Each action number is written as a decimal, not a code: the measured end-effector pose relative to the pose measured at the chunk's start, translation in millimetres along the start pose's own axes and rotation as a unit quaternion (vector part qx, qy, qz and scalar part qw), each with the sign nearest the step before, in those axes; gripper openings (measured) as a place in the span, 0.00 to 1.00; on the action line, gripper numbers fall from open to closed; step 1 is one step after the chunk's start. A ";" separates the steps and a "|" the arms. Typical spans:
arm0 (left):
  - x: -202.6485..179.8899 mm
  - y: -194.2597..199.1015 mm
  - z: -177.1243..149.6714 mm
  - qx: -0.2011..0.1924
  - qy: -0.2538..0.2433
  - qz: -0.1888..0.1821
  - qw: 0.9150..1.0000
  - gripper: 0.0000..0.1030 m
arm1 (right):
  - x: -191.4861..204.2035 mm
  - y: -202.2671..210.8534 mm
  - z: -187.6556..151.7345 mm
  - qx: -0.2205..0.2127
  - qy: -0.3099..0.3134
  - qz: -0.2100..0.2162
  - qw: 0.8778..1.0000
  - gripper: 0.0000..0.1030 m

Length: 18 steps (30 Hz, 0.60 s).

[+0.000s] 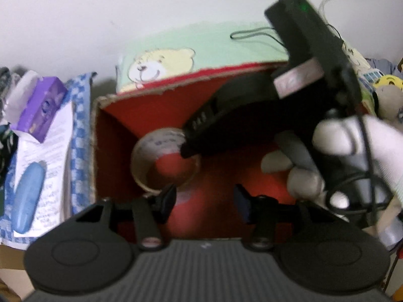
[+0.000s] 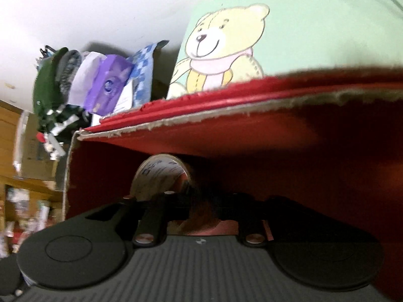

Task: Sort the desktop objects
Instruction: 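Carry the tape roll into the red box and open the right gripper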

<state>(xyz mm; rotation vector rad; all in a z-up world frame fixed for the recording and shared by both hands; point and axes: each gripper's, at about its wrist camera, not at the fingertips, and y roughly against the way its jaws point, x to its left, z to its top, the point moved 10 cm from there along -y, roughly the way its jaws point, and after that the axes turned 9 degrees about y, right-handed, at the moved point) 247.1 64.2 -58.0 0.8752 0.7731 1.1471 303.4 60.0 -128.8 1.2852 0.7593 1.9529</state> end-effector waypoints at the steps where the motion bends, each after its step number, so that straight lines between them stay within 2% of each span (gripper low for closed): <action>1: -2.3 -3.2 -1.2 0.005 0.000 0.000 1.000 0.50 | 0.4 2.0 -0.1 0.002 0.003 0.002 1.000 0.27; 3: -7.0 -7.5 -4.6 0.014 0.000 -0.002 1.000 0.50 | -0.3 7.6 -1.0 0.003 0.008 0.000 1.000 0.33; 4: -9.2 -10.0 -6.7 0.022 0.001 -0.003 1.000 0.51 | -3.4 24.3 -4.4 0.005 0.022 -0.010 1.000 0.35; 6: -12.1 -14.1 -11.9 0.041 0.002 -0.008 0.999 0.52 | -6.9 32.5 -8.1 0.014 0.028 -0.021 0.999 0.37; 7: -13.5 -15.4 -14.6 0.047 0.002 -0.011 0.999 0.54 | -13.3 43.0 -14.1 0.029 0.037 -0.044 0.998 0.37; 8: -13.7 -16.6 -16.4 0.051 0.000 -0.011 0.999 0.56 | -23.6 57.7 -23.2 0.047 0.067 -0.085 0.993 0.37; 9: -13.8 -18.5 -18.9 0.056 -0.003 -0.009 0.998 0.62 | -23.6 57.7 -23.2 0.047 0.067 -0.085 0.993 0.37; 10: -12.9 -21.0 -21.7 0.063 -0.004 -0.005 0.998 0.63 | -32.8 74.3 -34.9 0.063 0.098 -0.106 0.988 0.37; 11: -12.0 -22.9 -23.7 0.068 -0.004 -0.004 0.998 0.61 | -32.8 74.3 -34.9 0.063 0.098 -0.106 0.988 0.37; 12: -11.6 -23.2 -24.4 0.070 -0.003 -0.006 0.998 0.61 | -38.9 80.1 -41.8 0.074 0.102 -0.114 0.985 0.24; 14: -11.8 -22.6 -26.6 0.075 -0.006 0.000 0.997 0.62 | -37.0 89.1 -54.1 0.089 0.133 -0.108 0.981 0.25; 16: -13.8 -26.4 -33.3 0.092 -0.012 0.001 0.996 0.65 | -32.4 93.3 -65.1 0.108 0.144 -0.117 0.977 0.31; 17: -11.8 -28.3 -35.0 0.098 0.002 -0.004 0.995 0.66 | -28.8 88.6 -78.6 0.140 0.139 -0.105 0.975 0.34; 18: -10.0 -30.2 -36.9 0.107 0.013 -0.010 0.994 0.67 | -28.8 88.6 -78.6 0.140 0.139 -0.105 0.975 0.34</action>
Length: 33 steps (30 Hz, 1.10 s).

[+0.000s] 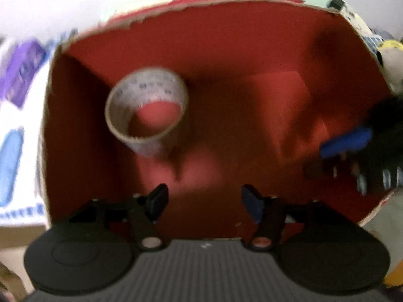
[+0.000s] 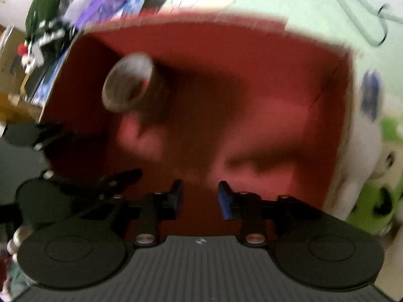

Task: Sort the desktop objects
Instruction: 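Carry the tape roll into the red box and open the right gripper, then withdraw the right gripper from the box toward the remaining objects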

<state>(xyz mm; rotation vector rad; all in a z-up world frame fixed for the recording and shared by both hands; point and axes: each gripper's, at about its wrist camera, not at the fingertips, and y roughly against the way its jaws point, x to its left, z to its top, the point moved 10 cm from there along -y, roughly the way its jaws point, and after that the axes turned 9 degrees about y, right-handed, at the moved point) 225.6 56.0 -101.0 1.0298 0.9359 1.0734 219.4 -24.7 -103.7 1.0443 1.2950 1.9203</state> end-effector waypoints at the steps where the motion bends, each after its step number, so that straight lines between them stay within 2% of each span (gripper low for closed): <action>1: 2.4 -0.6 -1.0 0.005 0.010 -0.006 1.000 0.66 | 4.2 -7.1 -9.9 0.018 0.002 0.003 1.000 0.33; 4: 7.6 8.0 -7.5 -0.016 0.005 0.001 1.000 0.61 | 8.0 -9.6 -16.9 0.027 0.008 -0.001 1.000 0.31; 6: 6.5 13.5 -12.3 -0.019 -0.006 0.005 1.000 0.59 | 8.6 -11.8 -21.0 0.036 -0.010 0.015 0.999 0.28; 11: 8.1 13.3 -29.1 -0.004 0.005 -0.010 1.000 0.58 | 12.9 -16.0 -30.4 0.064 -0.019 0.044 0.997 0.26; 15: 6.3 19.9 -41.8 -0.022 -0.004 -0.010 1.000 0.58 | 14.5 -14.7 -42.6 0.081 -0.008 0.062 0.995 0.25; 18: 11.4 18.8 -36.2 -0.033 -0.007 0.000 0.999 0.62 | 13.3 -13.4 -43.7 0.071 0.009 0.057 0.996 0.28; 21: 15.7 20.6 -29.3 -0.044 -0.007 0.015 0.999 0.58 | 7.9 -11.8 -31.1 0.034 0.014 0.035 0.999 0.30; 23: 15.5 30.6 -27.8 -0.060 -0.003 0.014 0.998 0.58 | 4.0 5.4 -25.1 -0.029 0.024 0.014 0.999 0.30; 24: 15.5 35.4 -26.6 -0.071 -0.003 0.015 0.997 0.58 | 4.0 5.4 -25.1 -0.029 0.024 0.014 0.999 0.30; 25: 15.3 40.3 -25.4 -0.082 -0.002 0.016 0.996 0.59 | 4.7 16.0 -27.4 -0.064 0.014 0.019 0.998 0.30; 27: 12.1 49.1 -29.4 -0.095 0.003 0.024 0.995 0.59 | 4.4 20.3 -28.8 -0.078 0.014 0.019 0.997 0.30; 28: 12.0 51.7 -29.3 -0.101 0.007 0.031 0.994 0.60 | 5.1 28.4 -32.5 -0.108 0.025 0.003 0.994 0.30; 30: 9.1 57.5 -29.8 -0.113 0.012 0.048 0.992 0.64 | 4.1 35.5 -31.6 -0.139 0.033 -0.018 0.990 0.30; 31: 8.2 60.2 -30.0 -0.120 0.015 0.058 0.991 0.66 | 4.1 35.5 -31.6 -0.139 0.033 -0.018 0.990 0.30; 33: 4.7 67.9 -31.3 -0.128 0.019 0.074 0.989 0.67 | 7.1 37.4 -28.6 -0.170 0.031 -0.033 0.984 0.30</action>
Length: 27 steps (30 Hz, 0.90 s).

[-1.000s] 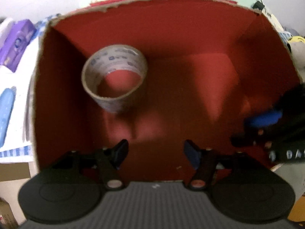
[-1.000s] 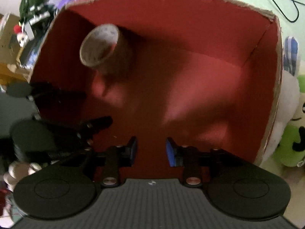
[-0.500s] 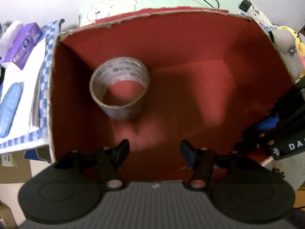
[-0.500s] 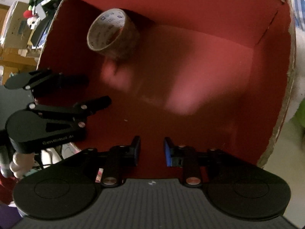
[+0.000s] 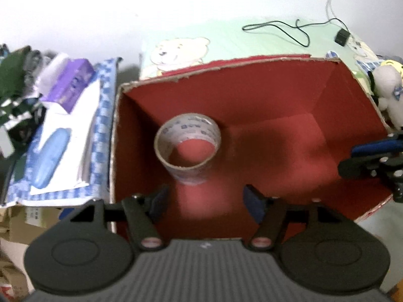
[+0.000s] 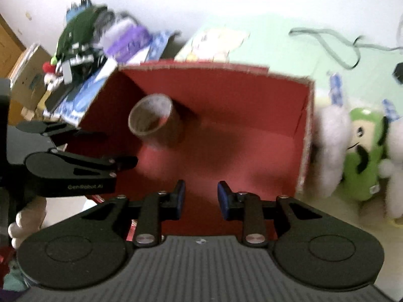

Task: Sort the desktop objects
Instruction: 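Withdraw the right gripper from the box toward the remaining objects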

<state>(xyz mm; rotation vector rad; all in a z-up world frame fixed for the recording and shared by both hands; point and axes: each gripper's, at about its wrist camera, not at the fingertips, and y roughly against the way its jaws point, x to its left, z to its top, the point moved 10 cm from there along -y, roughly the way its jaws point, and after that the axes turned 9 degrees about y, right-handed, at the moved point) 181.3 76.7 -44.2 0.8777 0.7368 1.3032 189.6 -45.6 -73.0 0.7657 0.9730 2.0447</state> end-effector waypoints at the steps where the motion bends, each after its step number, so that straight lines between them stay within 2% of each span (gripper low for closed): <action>1: -0.8 1.6 0.9 -0.006 0.001 0.008 1.000 0.67 | 0.4 0.2 0.4 -0.013 -0.004 -0.005 1.000 0.30; 2: -0.5 6.4 0.3 -0.011 0.001 0.016 1.000 0.67 | 5.0 -3.8 3.6 -0.040 -0.011 -0.015 0.999 0.30; 3: -1.7 9.7 -0.4 -0.017 0.002 0.027 0.999 0.68 | 5.0 -3.8 3.6 -0.040 -0.011 -0.015 0.999 0.30; 4: -1.6 12.3 0.2 -0.023 0.002 0.037 0.999 0.69 | 6.3 -2.6 4.9 -0.059 -0.013 -0.022 0.998 0.30; 11: 0.3 23.1 -6.2 -0.030 0.029 0.060 0.997 0.71 | -4.9 1.5 -1.5 -0.070 -0.041 -0.061 0.995 0.30; 22: 0.0 41.4 -13.7 -0.049 0.070 0.120 0.989 0.75 | -4.2 27.5 -11.1 -0.117 -0.052 -0.067 0.989 0.31; 27: -6.0 52.5 -15.2 -0.059 0.083 0.132 0.986 0.76 | -7.2 44.2 -17.5 -0.139 -0.067 -0.034 0.987 0.32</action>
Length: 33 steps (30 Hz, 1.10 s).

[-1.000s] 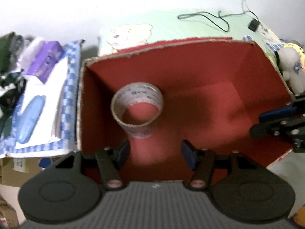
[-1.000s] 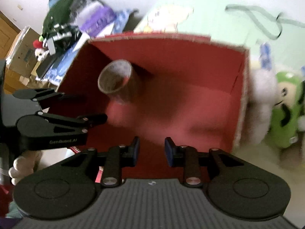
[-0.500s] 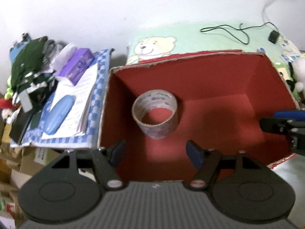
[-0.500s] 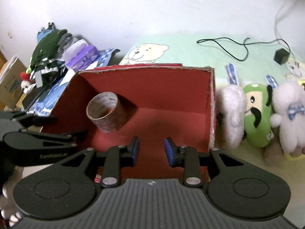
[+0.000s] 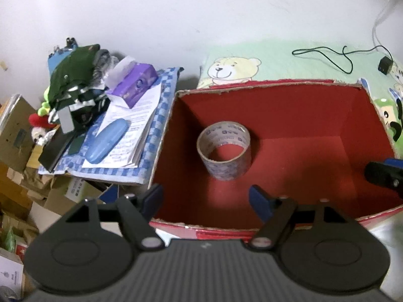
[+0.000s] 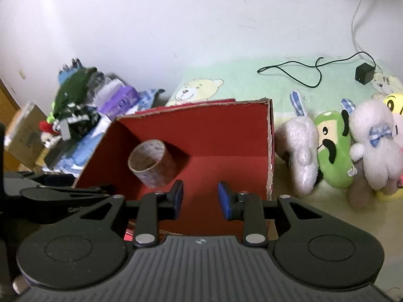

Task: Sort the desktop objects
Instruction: 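Withdraw the right gripper from the box toward the remaining objects, then grasp the brown pine cone with the right gripper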

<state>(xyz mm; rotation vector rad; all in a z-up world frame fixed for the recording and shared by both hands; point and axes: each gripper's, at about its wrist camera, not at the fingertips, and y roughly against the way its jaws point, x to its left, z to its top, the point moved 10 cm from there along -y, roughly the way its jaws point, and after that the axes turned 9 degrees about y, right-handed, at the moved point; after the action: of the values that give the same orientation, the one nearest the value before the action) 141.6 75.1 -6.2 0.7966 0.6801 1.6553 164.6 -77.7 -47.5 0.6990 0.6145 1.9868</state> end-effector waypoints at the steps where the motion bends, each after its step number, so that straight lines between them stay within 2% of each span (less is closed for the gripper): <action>1: -1.1 3.3 -0.2 -0.002 0.002 0.002 1.000 0.76 | 0.0 8.1 0.0 -0.009 0.002 0.013 1.000 0.32; 8: -12.1 20.3 -5.2 -0.011 0.012 0.012 1.000 0.76 | -7.0 27.9 -4.5 -0.028 0.002 0.033 0.999 0.33; 20: -44.1 51.2 -28.9 -0.011 0.025 0.008 1.000 0.77 | -34.0 54.1 -24.8 -0.036 0.017 0.039 0.998 0.33; 33: -70.1 61.9 -55.1 0.007 0.024 -0.001 1.000 0.83 | -58.4 65.4 -61.0 -0.007 -0.006 0.039 0.999 0.34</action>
<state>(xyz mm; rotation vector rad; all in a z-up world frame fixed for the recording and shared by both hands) 72.0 -8.0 -1.9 0.7686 0.7263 1.6736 108.7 -167.7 -61.4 0.7368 0.5741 2.0541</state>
